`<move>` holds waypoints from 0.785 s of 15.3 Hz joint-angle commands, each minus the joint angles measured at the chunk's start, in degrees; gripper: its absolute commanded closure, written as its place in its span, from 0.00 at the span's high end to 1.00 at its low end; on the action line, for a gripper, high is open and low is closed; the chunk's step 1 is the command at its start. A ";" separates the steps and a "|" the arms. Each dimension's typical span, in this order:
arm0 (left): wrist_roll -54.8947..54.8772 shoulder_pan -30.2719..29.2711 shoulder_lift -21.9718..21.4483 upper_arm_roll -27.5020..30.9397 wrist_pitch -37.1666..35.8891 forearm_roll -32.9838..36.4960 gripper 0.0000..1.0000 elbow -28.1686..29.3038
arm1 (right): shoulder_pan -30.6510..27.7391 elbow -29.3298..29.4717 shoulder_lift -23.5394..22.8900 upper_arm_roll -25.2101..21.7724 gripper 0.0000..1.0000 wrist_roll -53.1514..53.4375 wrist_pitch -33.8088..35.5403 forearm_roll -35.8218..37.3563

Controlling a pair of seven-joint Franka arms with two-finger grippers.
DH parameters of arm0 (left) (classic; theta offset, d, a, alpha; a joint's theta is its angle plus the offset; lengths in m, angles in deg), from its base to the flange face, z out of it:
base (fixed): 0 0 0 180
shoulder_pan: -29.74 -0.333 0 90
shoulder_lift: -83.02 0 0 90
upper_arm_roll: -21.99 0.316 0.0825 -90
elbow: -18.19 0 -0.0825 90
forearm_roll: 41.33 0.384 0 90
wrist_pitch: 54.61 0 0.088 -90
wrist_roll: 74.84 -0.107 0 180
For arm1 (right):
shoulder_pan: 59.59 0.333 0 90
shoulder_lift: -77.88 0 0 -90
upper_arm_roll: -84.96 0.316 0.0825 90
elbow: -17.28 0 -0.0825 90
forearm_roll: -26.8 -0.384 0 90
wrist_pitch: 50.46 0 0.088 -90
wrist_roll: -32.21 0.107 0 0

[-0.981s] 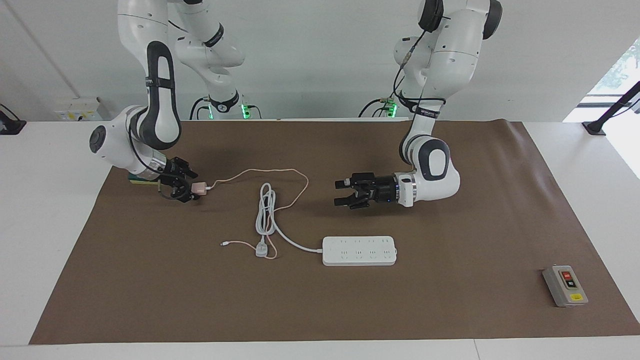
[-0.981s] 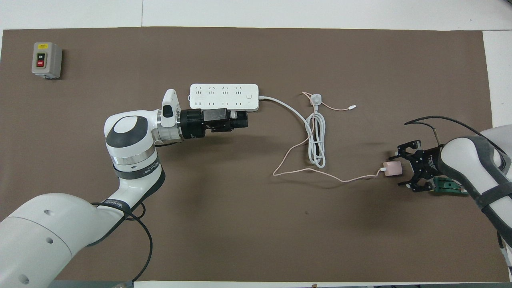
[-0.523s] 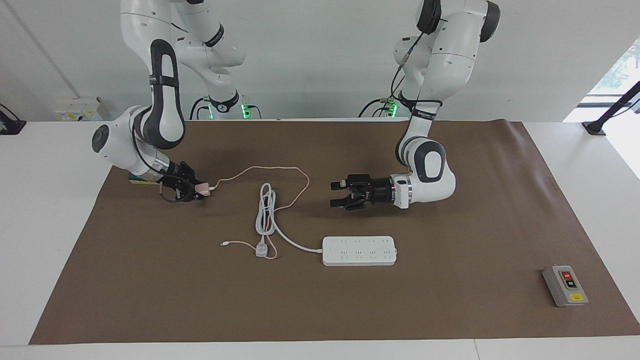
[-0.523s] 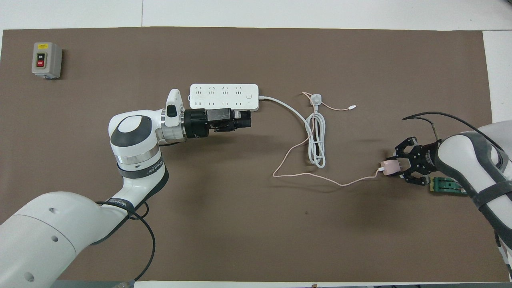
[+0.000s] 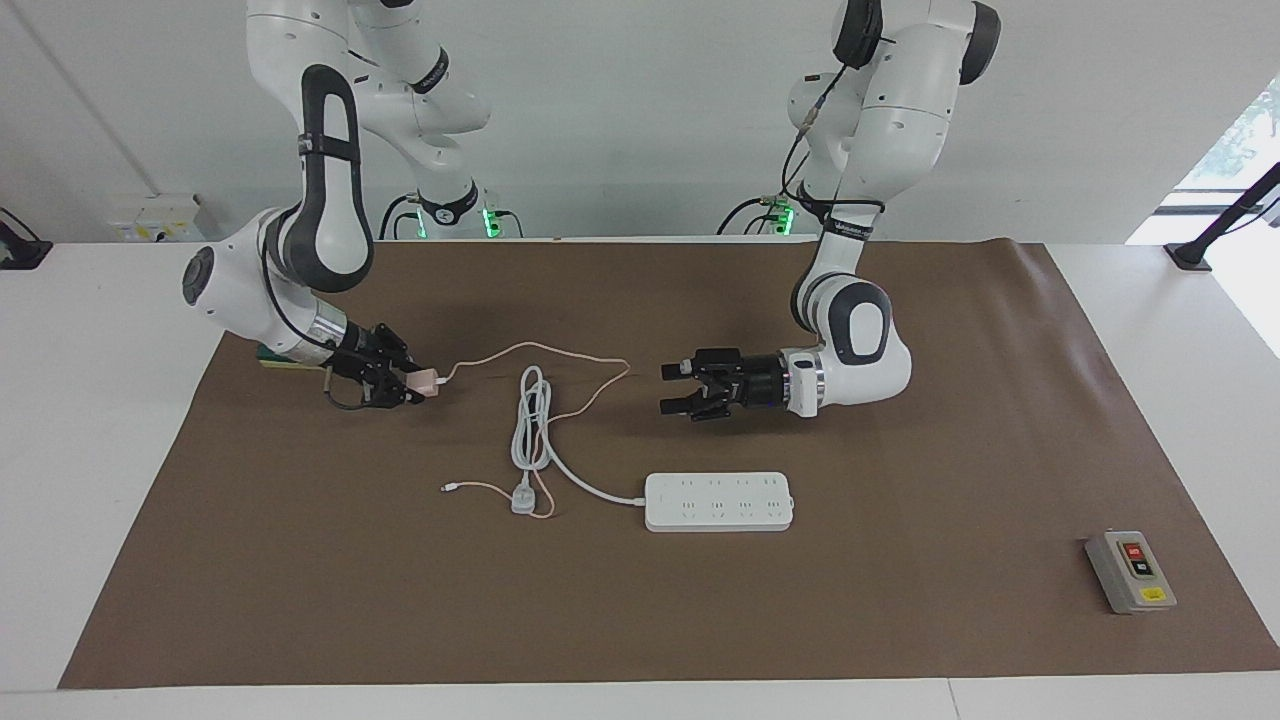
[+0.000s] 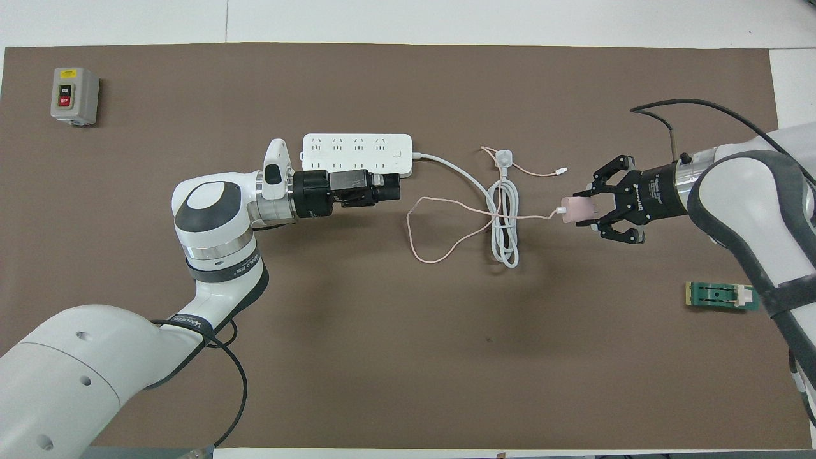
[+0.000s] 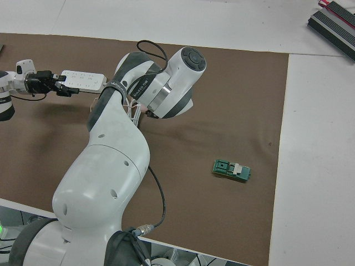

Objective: Plug charger into power strip
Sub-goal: 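Lift the pink charger with the right gripper and carry it to the strip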

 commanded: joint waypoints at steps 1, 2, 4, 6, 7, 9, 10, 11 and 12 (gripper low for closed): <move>-1.76 0.57 0.72 0.50 0.25 -1.38 1.00 -0.67 | 5.33 5.14 -2.50 -0.06 0.00 8.40 -0.42 -1.19; -2.02 0.57 0.72 0.50 0.43 -1.38 1.00 -0.67 | 7.27 5.68 -2.77 -0.06 0.00 10.96 -1.65 -1.10; -2.02 0.57 0.81 0.50 0.69 -1.38 1.00 -0.59 | 12.28 5.86 -3.04 -0.06 0.00 16.15 -6.82 -1.19; -2.02 0.57 0.72 0.50 1.04 -1.38 1.00 -0.50 | 15.80 6.29 -4.09 -0.06 0.00 20.11 -10.87 -1.19; -2.02 0.57 0.72 0.50 1.30 -1.38 1.00 -0.41 | 17.03 7.34 -4.88 -0.06 0.00 21.08 -11.85 -1.19; -2.02 0.57 0.81 0.58 1.48 -1.38 1.00 -0.41 | 18.54 11.63 -7.94 -0.06 0.00 24.41 -11.86 -0.67; -2.02 0.48 0.81 0.59 1.48 -1.38 1.00 -0.41 | 18.89 14.79 -9.96 -0.06 0.00 26.26 -11.25 -0.23; -2.02 0.40 0.81 0.59 1.48 -1.38 1.00 -0.50 | 19.24 17.78 -12.07 -0.15 0.00 27.58 -10.63 -0.05; -2.02 0.39 0.81 0.59 1.57 -1.38 1.00 -0.50 | 19.68 19.81 -13.57 -0.15 0.00 28.81 -10.45 0.30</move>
